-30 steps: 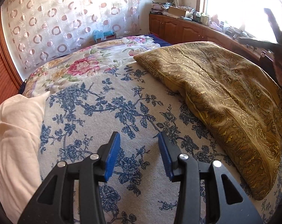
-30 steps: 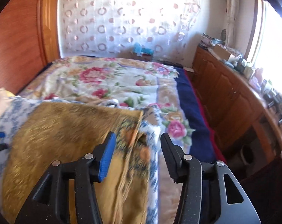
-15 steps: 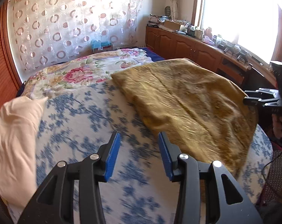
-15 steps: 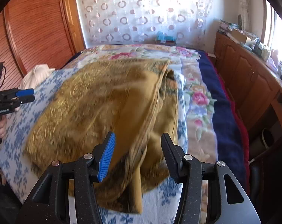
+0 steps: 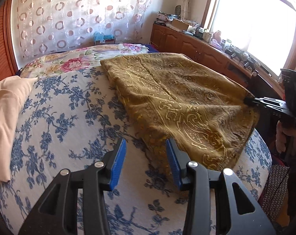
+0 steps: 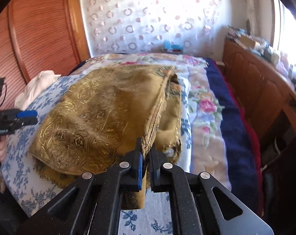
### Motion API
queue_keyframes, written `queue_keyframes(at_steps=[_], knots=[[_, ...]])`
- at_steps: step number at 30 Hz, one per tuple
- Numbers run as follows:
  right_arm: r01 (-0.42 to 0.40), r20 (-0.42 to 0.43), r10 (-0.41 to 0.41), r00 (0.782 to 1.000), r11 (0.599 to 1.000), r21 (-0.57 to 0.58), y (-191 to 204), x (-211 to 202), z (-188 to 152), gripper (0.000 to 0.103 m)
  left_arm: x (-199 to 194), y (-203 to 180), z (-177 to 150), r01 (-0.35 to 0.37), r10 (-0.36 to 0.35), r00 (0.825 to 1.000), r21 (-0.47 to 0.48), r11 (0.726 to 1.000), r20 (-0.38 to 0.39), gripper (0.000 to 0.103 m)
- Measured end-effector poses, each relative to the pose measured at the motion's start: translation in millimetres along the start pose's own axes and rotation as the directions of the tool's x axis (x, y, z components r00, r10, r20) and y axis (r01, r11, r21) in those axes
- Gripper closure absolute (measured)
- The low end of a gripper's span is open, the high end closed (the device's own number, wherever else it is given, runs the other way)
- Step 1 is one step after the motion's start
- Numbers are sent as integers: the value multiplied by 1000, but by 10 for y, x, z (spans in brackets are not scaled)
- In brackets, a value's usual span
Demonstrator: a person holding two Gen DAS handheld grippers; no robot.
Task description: Fold small clothes
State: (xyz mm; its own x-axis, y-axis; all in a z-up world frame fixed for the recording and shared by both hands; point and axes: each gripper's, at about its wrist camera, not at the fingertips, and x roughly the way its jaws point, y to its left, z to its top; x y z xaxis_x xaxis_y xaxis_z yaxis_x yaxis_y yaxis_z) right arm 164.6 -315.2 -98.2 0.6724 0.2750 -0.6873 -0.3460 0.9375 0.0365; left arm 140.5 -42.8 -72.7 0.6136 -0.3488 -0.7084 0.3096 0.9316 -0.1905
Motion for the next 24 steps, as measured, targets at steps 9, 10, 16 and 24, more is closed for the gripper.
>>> queue_keyframes(at_steps=[9, 10, 16, 24], knots=[[84, -5, -84, 996, 996, 30, -52, 142, -85, 44, 89, -58, -68, 21, -22, 1000, -27, 999, -19, 62], [88, -4, -88, 996, 995, 38, -65, 151, -89, 38, 100, -72, -79, 21, -22, 1000, -23, 1000, -21, 62], [77, -38, -74, 997, 994, 80, -146, 274, -105, 31, 162, -122, -168, 23, -25, 999, -28, 999, -48, 62], [34, -64, -27, 998, 993, 112, -178, 371, -91, 30, 228, -170, -250, 28, -29, 997, -16, 999, -72, 62]])
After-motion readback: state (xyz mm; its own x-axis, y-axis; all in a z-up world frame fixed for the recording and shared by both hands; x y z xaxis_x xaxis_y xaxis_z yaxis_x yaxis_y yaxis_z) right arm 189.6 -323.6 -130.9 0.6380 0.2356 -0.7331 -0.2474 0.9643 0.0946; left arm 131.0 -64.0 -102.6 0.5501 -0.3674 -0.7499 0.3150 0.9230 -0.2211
